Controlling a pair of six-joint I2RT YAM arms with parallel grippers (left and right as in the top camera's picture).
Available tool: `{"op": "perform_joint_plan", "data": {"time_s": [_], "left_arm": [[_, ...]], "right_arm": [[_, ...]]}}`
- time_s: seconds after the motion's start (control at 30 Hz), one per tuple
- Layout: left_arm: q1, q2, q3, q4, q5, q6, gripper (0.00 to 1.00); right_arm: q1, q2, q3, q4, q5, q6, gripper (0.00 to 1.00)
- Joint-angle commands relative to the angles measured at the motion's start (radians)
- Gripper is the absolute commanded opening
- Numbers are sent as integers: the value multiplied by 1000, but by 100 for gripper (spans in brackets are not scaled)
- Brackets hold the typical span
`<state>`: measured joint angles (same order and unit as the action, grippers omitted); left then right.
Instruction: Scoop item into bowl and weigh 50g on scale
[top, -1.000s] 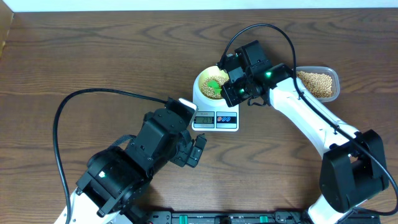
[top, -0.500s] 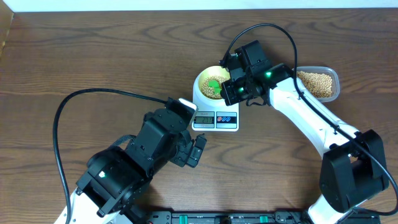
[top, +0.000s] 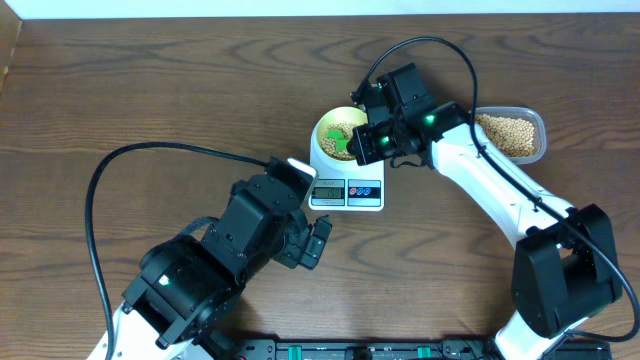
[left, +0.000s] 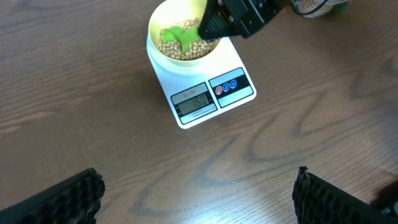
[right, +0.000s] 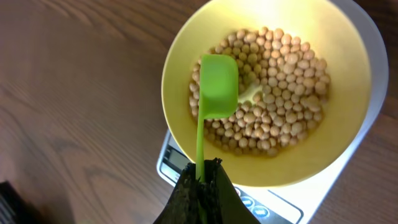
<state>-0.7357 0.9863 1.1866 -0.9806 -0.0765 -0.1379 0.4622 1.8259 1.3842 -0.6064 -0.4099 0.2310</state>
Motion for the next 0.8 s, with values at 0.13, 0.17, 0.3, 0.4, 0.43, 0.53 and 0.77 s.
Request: {"op": "perform_joint_plan", "data": {"time_s": [0.13, 0.17, 0.3, 0.4, 0.43, 0.53, 0.77], "left_arm": [[-1, 0, 20, -3, 6, -6, 99], [-1, 0, 20, -3, 6, -6, 99], [-1, 0, 20, -3, 6, -6, 99], [-1, 0, 20, -3, 6, -6, 99], [-1, 0, 20, -3, 6, -6, 99], [-1, 0, 20, -3, 6, -6, 99], [-1, -1, 20, -3, 6, -6, 99]], "right_arm": [[-43, 9, -39, 56, -103, 74, 1], [-47, 9, -41, 58, -108, 82, 1], [-63, 9, -48, 73, -134, 96, 1], [-77, 9, -48, 82, -155, 102, 1], [-85, 9, -48, 87, -169, 108, 1], [-103, 9, -48, 101, -215, 114, 1], [-145, 9, -48, 117, -306, 132, 1]]}}
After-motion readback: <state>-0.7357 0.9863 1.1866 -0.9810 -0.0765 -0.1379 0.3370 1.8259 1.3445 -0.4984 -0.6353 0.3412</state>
